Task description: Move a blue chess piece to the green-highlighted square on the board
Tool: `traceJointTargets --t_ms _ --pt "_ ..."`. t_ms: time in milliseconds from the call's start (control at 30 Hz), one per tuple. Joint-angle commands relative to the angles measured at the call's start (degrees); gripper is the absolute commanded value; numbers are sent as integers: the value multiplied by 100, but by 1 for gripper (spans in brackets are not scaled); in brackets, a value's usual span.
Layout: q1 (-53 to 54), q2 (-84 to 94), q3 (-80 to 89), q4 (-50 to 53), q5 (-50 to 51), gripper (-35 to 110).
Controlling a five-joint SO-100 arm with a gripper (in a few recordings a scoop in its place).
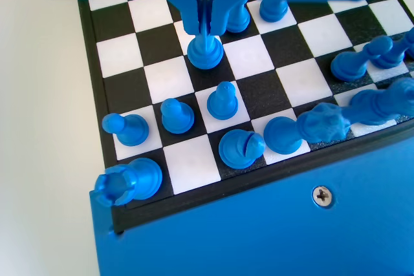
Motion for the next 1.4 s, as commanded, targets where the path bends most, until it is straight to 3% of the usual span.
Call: traceJointTargets --t_ms 0,1367 --pt "18 62 35 -9 -114 1" --pt "79 97 -53 35 -290 11"
